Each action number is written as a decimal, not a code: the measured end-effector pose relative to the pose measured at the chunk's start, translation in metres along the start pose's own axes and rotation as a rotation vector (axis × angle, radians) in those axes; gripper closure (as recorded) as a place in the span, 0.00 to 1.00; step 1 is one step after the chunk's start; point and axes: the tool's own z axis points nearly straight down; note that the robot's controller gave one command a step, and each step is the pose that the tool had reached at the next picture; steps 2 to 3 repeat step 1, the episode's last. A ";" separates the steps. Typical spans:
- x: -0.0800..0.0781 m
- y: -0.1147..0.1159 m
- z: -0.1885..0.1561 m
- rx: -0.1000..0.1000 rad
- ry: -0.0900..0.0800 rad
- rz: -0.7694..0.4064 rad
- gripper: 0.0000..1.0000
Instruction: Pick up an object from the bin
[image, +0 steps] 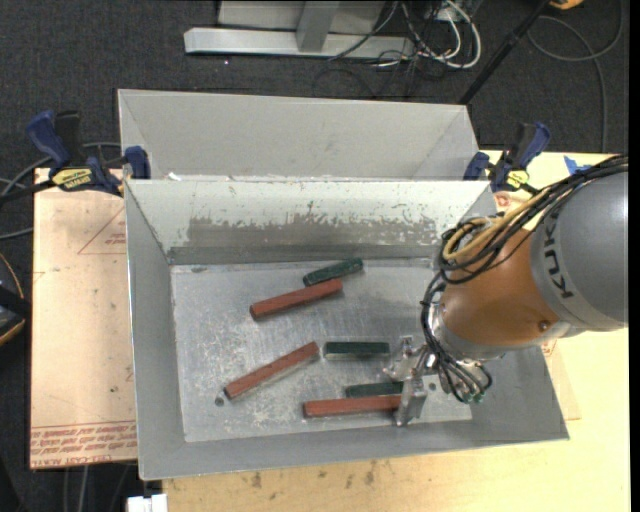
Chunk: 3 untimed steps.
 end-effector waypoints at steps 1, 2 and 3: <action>-0.005 -0.002 -0.188 0.001 0.000 -0.004 1.00; -0.005 -0.002 -0.188 0.001 0.000 -0.004 1.00; -0.005 -0.002 -0.188 0.001 0.000 -0.004 1.00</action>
Offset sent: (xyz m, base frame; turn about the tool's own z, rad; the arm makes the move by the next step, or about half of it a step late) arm 0.0000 0.0000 0.0000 0.0000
